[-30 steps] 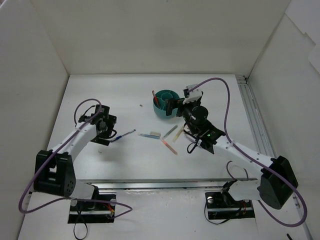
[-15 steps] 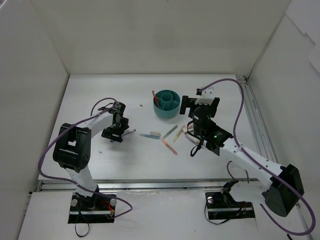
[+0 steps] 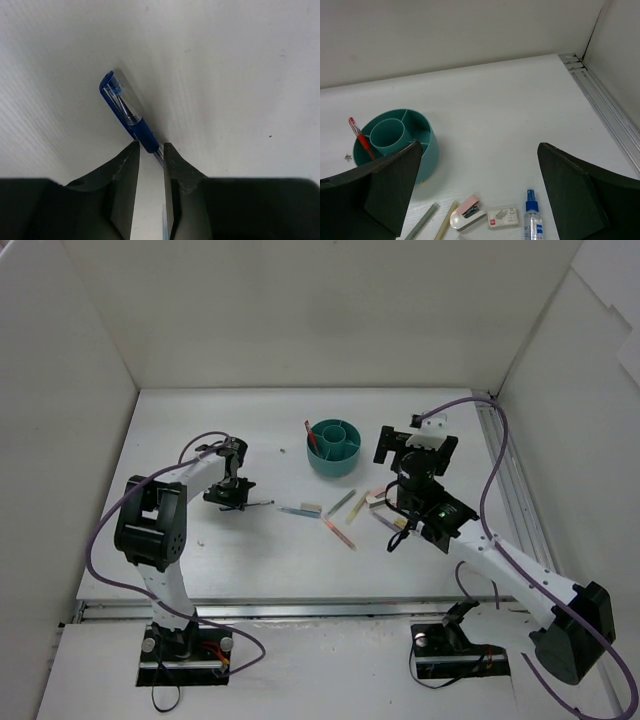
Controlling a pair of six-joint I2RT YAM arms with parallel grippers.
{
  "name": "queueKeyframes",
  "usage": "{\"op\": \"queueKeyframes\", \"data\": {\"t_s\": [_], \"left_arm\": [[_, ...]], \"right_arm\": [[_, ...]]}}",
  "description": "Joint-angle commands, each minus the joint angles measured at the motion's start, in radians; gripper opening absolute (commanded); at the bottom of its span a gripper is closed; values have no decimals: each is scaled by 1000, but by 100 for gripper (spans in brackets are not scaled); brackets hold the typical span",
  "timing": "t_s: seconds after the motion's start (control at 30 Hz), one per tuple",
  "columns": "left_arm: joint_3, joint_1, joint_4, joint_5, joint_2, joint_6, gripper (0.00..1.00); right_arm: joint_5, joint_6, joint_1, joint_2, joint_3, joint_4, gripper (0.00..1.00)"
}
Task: Sort the stationery into containers
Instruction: Pick up the pen from the center of the board.
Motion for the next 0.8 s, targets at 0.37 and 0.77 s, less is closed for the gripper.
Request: {"op": "queueKeyframes", "data": {"t_s": [0.37, 0.77], "left_arm": [[151, 25, -71, -122, 12, 113, 0], [261, -62, 553, -89, -132, 948, 0]], "right_arm": [[68, 9, -44, -150, -21, 73, 98], [51, 2, -56, -164, -39, 85, 98]]}}
